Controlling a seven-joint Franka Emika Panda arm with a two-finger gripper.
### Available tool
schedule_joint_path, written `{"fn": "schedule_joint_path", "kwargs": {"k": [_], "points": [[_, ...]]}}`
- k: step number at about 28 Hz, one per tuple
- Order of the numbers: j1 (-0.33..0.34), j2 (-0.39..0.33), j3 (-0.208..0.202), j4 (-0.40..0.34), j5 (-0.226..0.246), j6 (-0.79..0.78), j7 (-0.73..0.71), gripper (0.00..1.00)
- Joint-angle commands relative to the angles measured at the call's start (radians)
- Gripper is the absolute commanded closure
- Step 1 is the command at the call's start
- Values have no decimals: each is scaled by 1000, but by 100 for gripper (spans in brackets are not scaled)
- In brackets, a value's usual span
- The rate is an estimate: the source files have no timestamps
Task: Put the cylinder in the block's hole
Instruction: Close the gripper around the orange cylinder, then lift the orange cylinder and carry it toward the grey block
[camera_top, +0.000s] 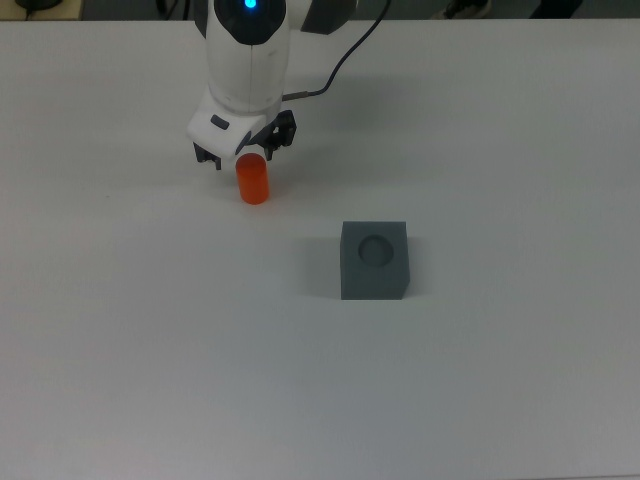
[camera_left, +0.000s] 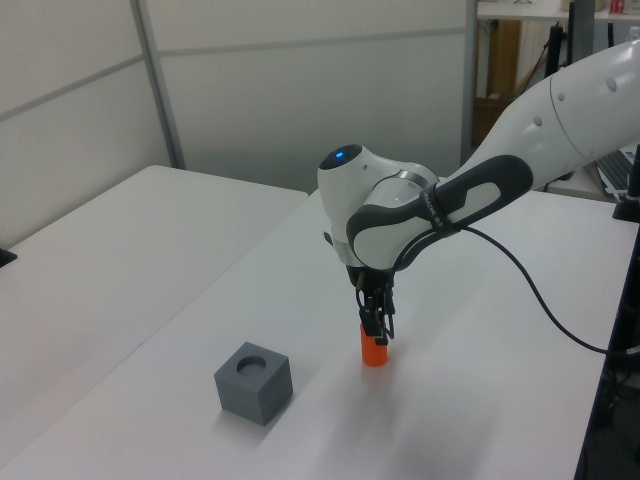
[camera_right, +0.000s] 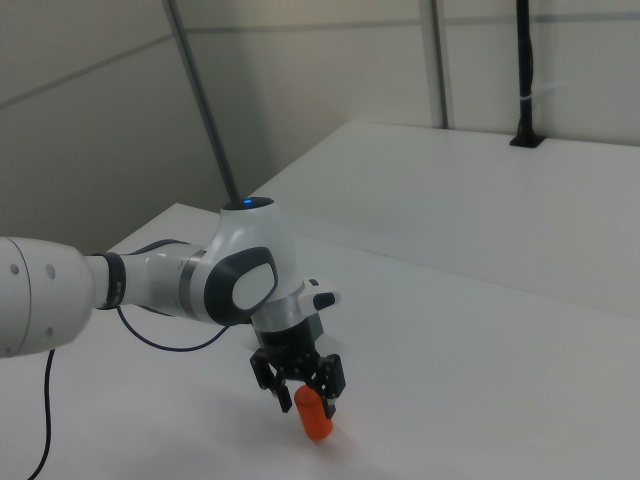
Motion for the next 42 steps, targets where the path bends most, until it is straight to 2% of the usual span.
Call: {"fn": "schedule_joint_path", "kwargs": {"k": [1, 3, 8, 12, 13, 18, 19, 20, 21, 22, 33, 42], "points": [[6, 8, -6, 14, -15, 20, -15, 58], [6, 8, -6, 17, -13, 20, -15, 67], [6, 8, -5, 24, -12, 20, -13, 70], [6, 10, 1, 33, -9, 20, -12, 82], [6, 10, 1, 40, -9, 20, -12, 88], [6, 8, 20, 51, -7, 20, -12, 89], [6, 8, 20, 59, -7, 20, -12, 78], [6, 8, 20, 59, -7, 20, -13, 53], [6, 10, 20, 59, -10, 20, -13, 20], [6, 10, 20, 59, -13, 20, -13, 2], [3, 13, 20, 67, -18, 23, -17, 0], [1, 91, 18, 146, -18, 23, -15, 0]]}}
